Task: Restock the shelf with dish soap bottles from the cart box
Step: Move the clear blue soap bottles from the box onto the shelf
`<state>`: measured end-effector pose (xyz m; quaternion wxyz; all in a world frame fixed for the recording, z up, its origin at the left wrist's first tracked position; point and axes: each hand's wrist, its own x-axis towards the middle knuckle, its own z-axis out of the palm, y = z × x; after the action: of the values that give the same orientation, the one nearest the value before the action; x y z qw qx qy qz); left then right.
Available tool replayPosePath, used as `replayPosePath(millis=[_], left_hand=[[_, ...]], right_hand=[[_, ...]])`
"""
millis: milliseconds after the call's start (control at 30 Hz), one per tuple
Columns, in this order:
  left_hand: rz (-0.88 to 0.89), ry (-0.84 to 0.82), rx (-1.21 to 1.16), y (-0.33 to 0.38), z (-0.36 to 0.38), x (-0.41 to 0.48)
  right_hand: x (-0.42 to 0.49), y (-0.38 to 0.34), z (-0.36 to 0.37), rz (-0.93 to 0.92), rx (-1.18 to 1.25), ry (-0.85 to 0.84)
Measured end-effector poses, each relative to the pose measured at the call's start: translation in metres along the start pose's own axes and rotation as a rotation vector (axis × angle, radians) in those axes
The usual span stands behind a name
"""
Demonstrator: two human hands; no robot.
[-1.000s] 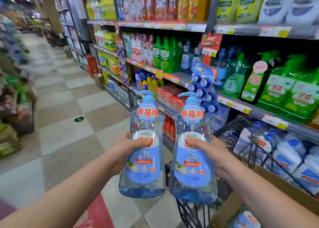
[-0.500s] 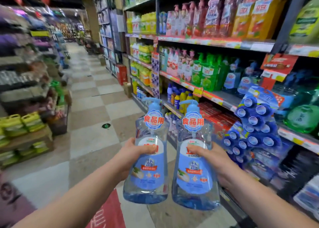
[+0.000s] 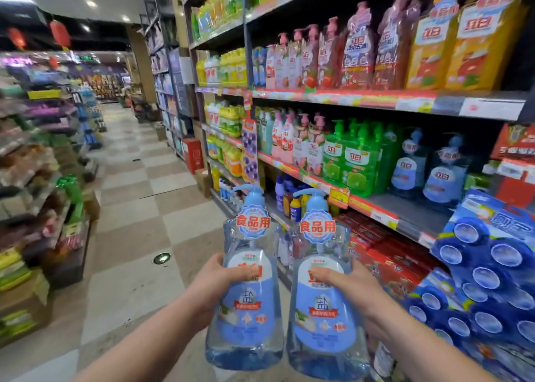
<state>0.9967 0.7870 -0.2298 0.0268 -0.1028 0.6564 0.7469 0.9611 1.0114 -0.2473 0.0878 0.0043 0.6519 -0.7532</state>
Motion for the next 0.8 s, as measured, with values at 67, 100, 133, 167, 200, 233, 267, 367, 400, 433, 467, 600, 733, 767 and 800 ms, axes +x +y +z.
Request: replayPosePath(millis=[67, 100, 133, 167, 200, 233, 267, 367, 400, 433, 467, 600, 733, 767, 800], left_hand=[[-0.003, -0.001, -0.021, 0.005, 0.005, 0.031], [-0.010, -0.011, -0.022, 0.006, 0.007, 0.044], [-0.021, -0.023, -0.025, 0.008, 0.011, 0.055], [-0.030, -0.037, -0.026, 0.008, 0.014, 0.066], [-0.037, -0.055, -0.023, 0.009, 0.018, 0.077], [-0.038, -0.078, -0.018, 0.009, 0.023, 0.090], [-0.039, -0.103, -0.012, 0.010, 0.028, 0.103], [-0.062, -0.176, -0.010, 0.010, 0.045, 0.141], [-0.075, -0.207, -0.005, 0.010, 0.051, 0.155], [-0.083, -0.244, 0.000, 0.010, 0.056, 0.168], [-0.091, -0.280, 0.008, 0.010, 0.062, 0.182], [-0.095, -0.397, 0.062, 0.017, 0.083, 0.243], [-0.075, -0.503, 0.071, 0.033, 0.105, 0.312], [-0.072, -0.533, 0.068, 0.037, 0.111, 0.329], [-0.066, -0.561, 0.068, 0.042, 0.116, 0.344]], right_hand=[[0.027, -0.005, -0.007, -0.002, -0.021, 0.028], [0.038, -0.006, -0.011, 0.004, -0.030, 0.053], [0.048, -0.008, -0.014, 0.012, -0.032, 0.079], [0.057, -0.009, -0.017, 0.017, -0.027, 0.102], [0.065, -0.010, -0.020, 0.016, -0.022, 0.124], [0.073, -0.012, -0.024, 0.012, -0.020, 0.144], [0.081, -0.014, -0.028, 0.007, -0.020, 0.164], [0.102, -0.015, -0.044, -0.008, -0.028, 0.221], [0.108, -0.015, -0.050, -0.012, -0.032, 0.249], [0.114, -0.014, -0.056, -0.014, -0.043, 0.279], [0.121, -0.015, -0.061, -0.012, -0.056, 0.308], [0.160, -0.022, -0.081, -0.021, -0.081, 0.410], [0.208, -0.037, -0.091, -0.072, -0.078, 0.547], [0.220, -0.041, -0.093, -0.089, -0.070, 0.581], [0.231, -0.044, -0.096, -0.102, -0.071, 0.616]])
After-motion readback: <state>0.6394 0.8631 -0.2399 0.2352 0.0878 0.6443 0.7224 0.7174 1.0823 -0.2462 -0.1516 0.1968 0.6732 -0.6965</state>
